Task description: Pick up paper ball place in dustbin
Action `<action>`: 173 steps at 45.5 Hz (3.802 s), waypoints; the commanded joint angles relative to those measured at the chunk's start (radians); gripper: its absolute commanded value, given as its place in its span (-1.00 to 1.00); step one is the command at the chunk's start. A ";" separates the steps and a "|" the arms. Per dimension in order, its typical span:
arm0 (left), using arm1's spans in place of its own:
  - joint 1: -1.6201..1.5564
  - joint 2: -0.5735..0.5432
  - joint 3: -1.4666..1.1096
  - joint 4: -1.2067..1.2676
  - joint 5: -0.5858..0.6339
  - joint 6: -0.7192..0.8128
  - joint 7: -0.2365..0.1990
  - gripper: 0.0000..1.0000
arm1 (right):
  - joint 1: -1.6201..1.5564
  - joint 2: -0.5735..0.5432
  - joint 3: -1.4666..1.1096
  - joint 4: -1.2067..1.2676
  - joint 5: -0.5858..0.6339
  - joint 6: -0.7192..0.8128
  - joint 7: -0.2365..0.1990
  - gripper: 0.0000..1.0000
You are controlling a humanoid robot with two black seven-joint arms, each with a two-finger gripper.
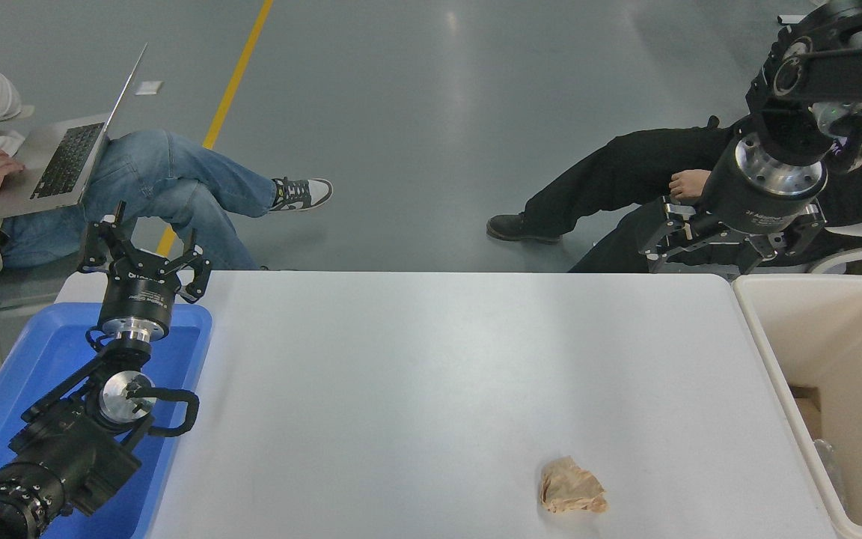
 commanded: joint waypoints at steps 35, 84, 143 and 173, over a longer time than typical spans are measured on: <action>0.001 0.000 0.000 0.000 -0.001 0.000 -0.001 0.98 | 0.018 -0.066 0.075 0.044 0.101 0.000 0.005 1.00; 0.000 0.000 0.000 0.000 0.001 0.000 0.000 0.98 | -0.504 0.106 0.183 0.093 0.087 -0.343 0.005 1.00; 0.001 0.000 0.000 0.000 -0.001 0.000 0.000 0.98 | -0.786 0.238 0.272 -0.028 0.074 -0.600 -0.003 0.87; 0.000 0.000 0.000 0.001 0.001 0.000 0.000 0.98 | -0.846 0.266 0.233 -0.069 -0.005 -0.643 -0.003 -0.45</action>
